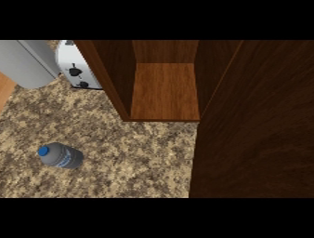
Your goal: Pick up the bottled water, place it into the cabinet and close the cabinet
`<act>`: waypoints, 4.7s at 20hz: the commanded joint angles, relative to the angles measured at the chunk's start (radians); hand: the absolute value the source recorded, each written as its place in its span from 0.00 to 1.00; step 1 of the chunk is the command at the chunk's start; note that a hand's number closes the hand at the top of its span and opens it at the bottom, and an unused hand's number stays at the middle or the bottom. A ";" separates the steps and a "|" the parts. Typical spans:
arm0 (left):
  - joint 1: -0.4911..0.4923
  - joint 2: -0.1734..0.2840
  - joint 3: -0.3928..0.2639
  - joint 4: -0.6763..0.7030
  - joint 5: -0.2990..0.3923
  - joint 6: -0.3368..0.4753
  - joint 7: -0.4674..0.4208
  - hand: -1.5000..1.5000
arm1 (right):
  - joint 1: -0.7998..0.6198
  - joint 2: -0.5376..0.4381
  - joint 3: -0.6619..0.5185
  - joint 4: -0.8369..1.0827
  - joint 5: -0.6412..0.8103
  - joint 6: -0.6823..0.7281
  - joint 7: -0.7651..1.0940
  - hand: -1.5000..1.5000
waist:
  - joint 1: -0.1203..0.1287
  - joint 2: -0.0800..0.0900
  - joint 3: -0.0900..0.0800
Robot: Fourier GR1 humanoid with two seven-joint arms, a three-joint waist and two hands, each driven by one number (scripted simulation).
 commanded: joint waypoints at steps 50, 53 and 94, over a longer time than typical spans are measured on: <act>-0.278 -0.063 0.013 0.672 -0.382 -0.137 -0.295 0.00 | -0.133 -0.050 0.203 -0.215 0.113 -0.215 0.289 0.00 | -0.021 0.003 -0.001; -0.305 -0.058 0.033 0.720 -0.388 -0.129 -0.322 0.00 | -0.171 -0.068 0.182 -0.260 0.116 -0.236 0.356 0.00 | -0.021 0.002 -0.002; -0.596 -0.014 0.052 1.834 -0.612 -0.234 -1.129 0.00 | -0.147 -0.150 0.186 -0.215 0.100 -0.275 0.286 0.00 | -0.022 0.004 -0.001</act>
